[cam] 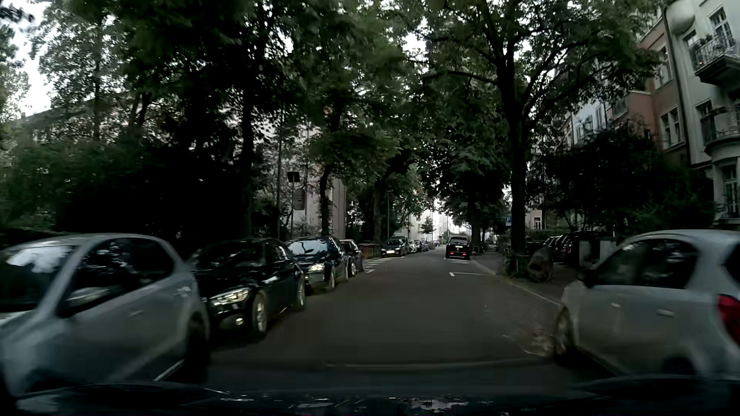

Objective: Follow the waypoints while adhering to traffic rules and regulations

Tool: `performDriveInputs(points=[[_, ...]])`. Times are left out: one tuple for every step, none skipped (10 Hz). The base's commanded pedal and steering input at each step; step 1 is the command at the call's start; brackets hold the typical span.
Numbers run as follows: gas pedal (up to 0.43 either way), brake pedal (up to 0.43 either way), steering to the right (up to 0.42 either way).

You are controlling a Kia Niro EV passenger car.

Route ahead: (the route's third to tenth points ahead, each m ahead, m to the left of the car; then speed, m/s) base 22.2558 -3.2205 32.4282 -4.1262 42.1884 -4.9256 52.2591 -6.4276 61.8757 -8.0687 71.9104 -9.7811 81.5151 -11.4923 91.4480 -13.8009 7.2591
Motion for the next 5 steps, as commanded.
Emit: performDriveInputs(points=[[0.110,0.000,0.017],[0.110,0.000,0.017],[0.110,0.000,0.018],[0.110,0.000,0.021],[0.110,0.000,0.021]])
